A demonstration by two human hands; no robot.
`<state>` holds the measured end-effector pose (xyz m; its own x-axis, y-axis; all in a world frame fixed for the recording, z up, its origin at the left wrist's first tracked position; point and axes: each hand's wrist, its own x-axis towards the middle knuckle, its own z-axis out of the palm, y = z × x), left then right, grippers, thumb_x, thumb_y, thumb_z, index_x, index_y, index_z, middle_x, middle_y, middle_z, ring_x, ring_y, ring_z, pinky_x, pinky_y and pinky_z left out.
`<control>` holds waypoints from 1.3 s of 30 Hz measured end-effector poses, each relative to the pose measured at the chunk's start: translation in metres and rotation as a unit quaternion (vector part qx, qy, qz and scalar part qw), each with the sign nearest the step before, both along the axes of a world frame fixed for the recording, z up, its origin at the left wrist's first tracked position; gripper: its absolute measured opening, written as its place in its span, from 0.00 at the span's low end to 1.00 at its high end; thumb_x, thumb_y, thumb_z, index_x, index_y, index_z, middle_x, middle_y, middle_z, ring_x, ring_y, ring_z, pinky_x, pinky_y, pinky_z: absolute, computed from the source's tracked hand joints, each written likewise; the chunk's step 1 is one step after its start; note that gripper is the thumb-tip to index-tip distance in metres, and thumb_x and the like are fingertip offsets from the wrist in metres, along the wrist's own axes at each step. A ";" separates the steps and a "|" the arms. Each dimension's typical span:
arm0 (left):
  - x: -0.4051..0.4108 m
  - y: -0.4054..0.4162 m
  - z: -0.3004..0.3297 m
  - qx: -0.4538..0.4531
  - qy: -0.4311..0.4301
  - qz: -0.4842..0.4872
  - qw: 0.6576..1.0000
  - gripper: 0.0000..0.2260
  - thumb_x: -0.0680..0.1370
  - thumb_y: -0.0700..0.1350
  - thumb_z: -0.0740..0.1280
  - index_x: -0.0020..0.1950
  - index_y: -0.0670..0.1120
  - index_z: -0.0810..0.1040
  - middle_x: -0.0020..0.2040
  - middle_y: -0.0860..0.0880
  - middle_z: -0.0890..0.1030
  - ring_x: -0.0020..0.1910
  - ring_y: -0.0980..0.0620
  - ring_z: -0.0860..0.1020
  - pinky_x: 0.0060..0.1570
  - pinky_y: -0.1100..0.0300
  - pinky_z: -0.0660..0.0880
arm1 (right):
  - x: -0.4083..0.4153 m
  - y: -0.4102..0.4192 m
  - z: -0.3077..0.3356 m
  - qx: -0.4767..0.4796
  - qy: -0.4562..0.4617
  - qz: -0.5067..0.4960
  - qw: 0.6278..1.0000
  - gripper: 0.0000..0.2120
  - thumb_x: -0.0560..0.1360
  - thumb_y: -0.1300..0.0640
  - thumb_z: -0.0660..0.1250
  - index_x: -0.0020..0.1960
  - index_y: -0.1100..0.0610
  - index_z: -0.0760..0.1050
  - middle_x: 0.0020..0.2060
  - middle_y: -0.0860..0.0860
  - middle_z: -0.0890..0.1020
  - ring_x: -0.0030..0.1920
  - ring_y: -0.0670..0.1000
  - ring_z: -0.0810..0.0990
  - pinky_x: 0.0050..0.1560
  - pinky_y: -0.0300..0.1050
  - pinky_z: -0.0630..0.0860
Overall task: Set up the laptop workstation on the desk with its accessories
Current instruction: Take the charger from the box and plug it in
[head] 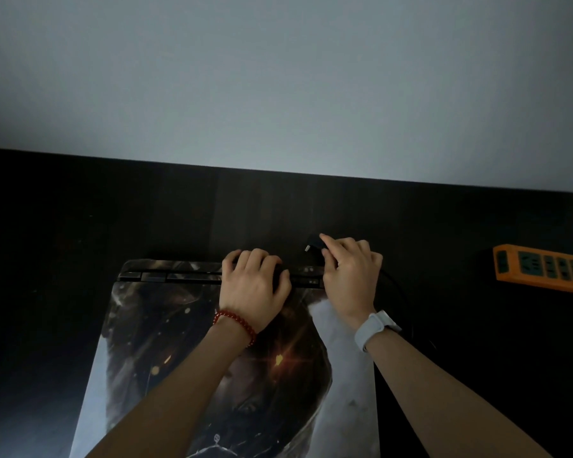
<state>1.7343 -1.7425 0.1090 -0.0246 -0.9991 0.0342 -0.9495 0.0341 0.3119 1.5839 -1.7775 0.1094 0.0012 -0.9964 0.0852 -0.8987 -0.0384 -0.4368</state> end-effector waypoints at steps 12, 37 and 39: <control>-0.001 0.004 -0.003 -0.012 -0.029 0.020 0.999 0.16 0.75 0.52 0.54 0.47 0.47 0.80 0.45 0.49 0.81 0.46 0.48 0.78 0.63 0.41 0.65 | 0.014 -0.021 0.007 0.134 -0.018 0.148 0.980 0.15 0.77 0.58 0.62 0.61 0.47 0.76 0.52 0.49 0.80 0.53 0.51 0.73 0.51 0.46 0.61; -0.004 0.003 -0.005 0.002 0.001 0.113 0.994 0.12 0.73 0.42 0.59 0.54 0.42 0.75 0.46 0.45 0.80 0.48 0.44 0.77 0.60 0.44 0.66 | 0.012 -0.016 0.004 0.163 0.013 0.221 0.962 0.22 0.74 0.65 0.56 0.63 0.49 0.74 0.55 0.51 0.74 0.56 0.53 0.69 0.53 0.49 0.60; -0.004 0.002 -0.006 0.008 -0.001 0.120 0.993 0.10 0.74 0.41 0.61 0.53 0.42 0.75 0.46 0.45 0.79 0.48 0.44 0.76 0.60 0.44 0.66 | 0.013 -0.015 0.002 0.148 0.021 0.228 0.962 0.22 0.74 0.66 0.56 0.63 0.50 0.74 0.55 0.50 0.74 0.55 0.53 0.69 0.53 0.49 0.60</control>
